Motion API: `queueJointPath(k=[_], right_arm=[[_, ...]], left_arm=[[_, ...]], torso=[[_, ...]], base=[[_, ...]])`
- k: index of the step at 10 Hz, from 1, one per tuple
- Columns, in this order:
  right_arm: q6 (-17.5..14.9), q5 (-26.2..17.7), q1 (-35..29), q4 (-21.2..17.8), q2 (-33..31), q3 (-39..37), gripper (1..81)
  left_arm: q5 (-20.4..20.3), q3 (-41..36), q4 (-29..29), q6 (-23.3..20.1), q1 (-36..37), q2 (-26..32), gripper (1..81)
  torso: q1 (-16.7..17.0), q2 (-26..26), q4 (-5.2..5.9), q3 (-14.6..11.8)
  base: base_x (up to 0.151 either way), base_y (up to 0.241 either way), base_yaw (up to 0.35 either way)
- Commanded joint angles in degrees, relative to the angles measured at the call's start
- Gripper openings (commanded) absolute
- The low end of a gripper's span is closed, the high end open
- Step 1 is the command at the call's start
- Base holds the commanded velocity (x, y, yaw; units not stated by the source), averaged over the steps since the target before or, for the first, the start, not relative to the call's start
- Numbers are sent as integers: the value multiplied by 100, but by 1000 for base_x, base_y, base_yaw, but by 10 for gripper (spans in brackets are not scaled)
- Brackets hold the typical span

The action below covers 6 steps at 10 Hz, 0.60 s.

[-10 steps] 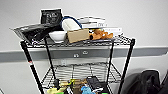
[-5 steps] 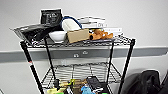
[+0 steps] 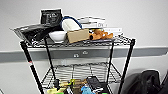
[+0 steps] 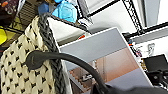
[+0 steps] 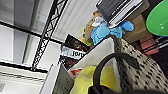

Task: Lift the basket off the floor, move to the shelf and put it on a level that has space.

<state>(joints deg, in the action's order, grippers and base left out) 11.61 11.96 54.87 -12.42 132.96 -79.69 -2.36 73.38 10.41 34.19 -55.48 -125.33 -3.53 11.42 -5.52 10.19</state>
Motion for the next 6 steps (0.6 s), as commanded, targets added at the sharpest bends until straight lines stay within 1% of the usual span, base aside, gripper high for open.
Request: queueJointPath(k=[1,3,6], right_arm=[[44,-45,-902,82,-162,780,10],[44,52,-1008,82,-320,1079,10],[44,79,-1148,82,-557,1422,10]], left_arm=[[-502,-745,137,-71,779,315,10],[-502,-974,137,-71,894,438,10],[-502,-1334,128,-71,1122,561,10]], torso=[[0,0,0,0],[0,0,0,0],[0,0,0,0]], base=[[0,0,0],[0,0,0],[0,0,0]])
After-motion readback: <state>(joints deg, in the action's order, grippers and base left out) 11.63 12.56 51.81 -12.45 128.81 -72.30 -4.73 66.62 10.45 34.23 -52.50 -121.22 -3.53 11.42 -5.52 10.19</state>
